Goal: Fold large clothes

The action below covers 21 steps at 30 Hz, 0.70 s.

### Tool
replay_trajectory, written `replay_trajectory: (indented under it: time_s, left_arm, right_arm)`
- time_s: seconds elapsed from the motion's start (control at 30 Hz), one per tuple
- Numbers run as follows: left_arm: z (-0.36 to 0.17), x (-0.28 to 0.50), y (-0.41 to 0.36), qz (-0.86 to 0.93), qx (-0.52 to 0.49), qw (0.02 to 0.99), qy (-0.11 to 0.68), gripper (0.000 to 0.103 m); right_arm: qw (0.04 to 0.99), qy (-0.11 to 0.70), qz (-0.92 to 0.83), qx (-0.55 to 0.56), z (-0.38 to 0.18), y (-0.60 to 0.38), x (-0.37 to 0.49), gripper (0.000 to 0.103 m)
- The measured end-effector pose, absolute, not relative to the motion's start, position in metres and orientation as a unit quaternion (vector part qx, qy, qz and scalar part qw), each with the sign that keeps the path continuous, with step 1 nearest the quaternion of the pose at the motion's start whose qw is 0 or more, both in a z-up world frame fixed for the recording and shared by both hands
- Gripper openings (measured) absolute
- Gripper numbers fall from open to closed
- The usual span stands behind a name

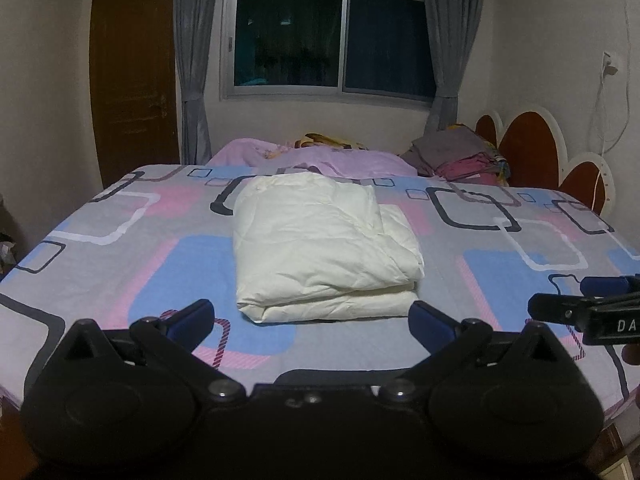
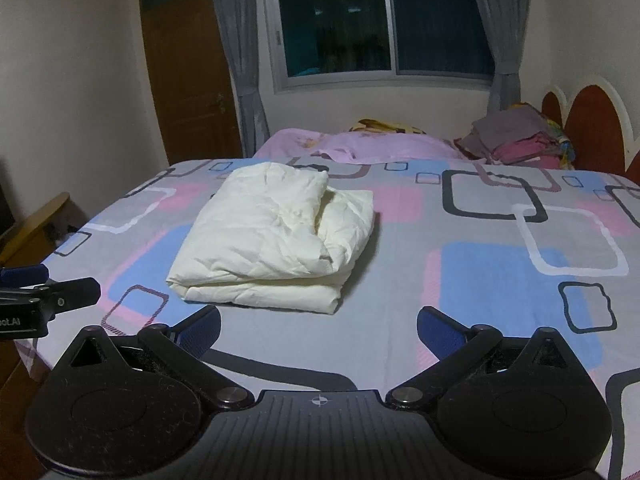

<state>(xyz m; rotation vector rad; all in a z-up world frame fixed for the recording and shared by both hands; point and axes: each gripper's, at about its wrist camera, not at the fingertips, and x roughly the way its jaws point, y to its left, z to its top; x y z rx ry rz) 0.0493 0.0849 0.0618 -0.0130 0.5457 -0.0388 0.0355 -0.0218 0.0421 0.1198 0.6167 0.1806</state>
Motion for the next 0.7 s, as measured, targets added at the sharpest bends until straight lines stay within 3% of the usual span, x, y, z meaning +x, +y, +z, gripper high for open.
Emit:
replay_trajectory:
  time_s: [0.7]
  left_arm:
    - [0.063, 0.039, 0.083, -0.036, -0.003, 0.968, 0.249, 0.103]
  right_arm:
    - [0.953, 0.286, 0.084, 0.048, 0.054, -0.027, 0.025, 0.103]
